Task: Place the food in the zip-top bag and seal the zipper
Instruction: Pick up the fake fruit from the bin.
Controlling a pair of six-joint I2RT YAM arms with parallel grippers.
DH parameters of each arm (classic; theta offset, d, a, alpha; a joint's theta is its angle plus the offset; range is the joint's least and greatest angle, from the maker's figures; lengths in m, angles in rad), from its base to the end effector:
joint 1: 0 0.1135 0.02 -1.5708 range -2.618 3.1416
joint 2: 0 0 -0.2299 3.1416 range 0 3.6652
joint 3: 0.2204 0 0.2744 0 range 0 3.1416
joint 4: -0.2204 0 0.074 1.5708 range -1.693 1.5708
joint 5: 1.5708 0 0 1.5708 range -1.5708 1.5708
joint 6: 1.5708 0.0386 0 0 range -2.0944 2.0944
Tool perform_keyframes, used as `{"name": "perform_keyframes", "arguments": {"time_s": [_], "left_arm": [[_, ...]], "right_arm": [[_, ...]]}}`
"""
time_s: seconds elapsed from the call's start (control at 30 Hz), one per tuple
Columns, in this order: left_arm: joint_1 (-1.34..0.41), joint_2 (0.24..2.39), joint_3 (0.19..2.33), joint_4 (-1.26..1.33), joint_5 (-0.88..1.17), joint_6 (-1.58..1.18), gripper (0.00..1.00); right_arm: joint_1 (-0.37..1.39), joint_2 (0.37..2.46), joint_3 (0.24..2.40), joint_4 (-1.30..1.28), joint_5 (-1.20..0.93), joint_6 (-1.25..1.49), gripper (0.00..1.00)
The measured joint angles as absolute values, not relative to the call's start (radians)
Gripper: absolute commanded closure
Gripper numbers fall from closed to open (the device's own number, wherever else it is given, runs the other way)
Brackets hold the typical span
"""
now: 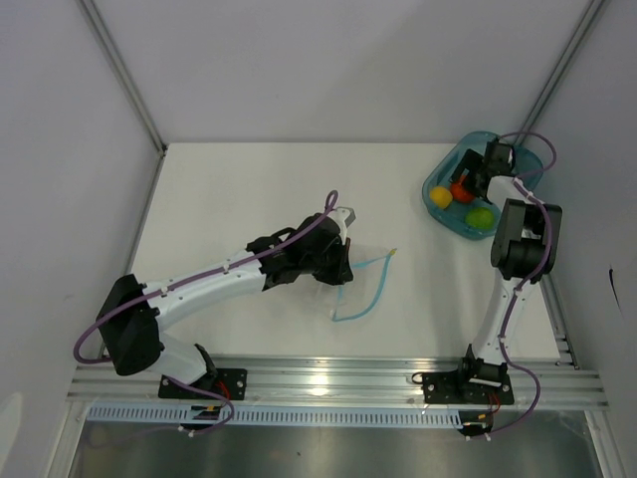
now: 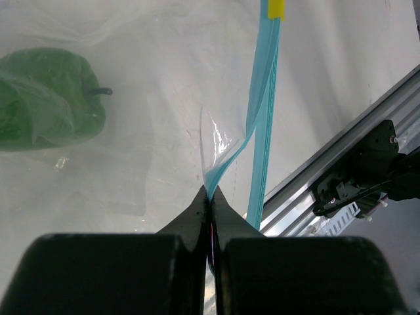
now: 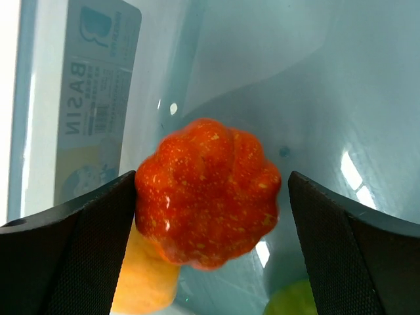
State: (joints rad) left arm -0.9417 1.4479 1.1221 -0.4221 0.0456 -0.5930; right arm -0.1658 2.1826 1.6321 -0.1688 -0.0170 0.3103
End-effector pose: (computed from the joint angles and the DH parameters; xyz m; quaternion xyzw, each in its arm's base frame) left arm 0.2029 -0.2818 0.2362 0.1679 0.9008 -0.2926 0.2733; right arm 0.4896 -0.0813 0.1386 0.2113 0.8858 0.0375 0.4114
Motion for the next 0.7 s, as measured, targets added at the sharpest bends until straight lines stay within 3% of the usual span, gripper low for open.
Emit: {"name": "perform_keyframes", "arguments": {"time_s": [0.27, 0.37, 0.43, 0.7], "left_arm": [[-0.94, 1.448, 1.122, -0.418, 0.057, -0.593, 0.99], [-0.94, 1.448, 1.122, -0.419, 0.057, -0.593, 0.99], [-0.94, 1.448, 1.122, -0.419, 0.057, -0.594, 0.99], [-0.939, 1.43, 1.122, -0.434, 0.065, -0.604, 0.99]], "right_arm": [[-0.166, 2.209, 1.636, -0.165, -0.036, 0.309, 0.18], [-0.166, 2.211, 1.657, -0.168, -0.041, 0.311, 0.27], [-0.167, 2.211, 1.681, -0.177, -0.044, 0.312, 0.39], [-0.164, 2.152, 1.794, -0.276, -0.043, 0.323, 0.4]]}}
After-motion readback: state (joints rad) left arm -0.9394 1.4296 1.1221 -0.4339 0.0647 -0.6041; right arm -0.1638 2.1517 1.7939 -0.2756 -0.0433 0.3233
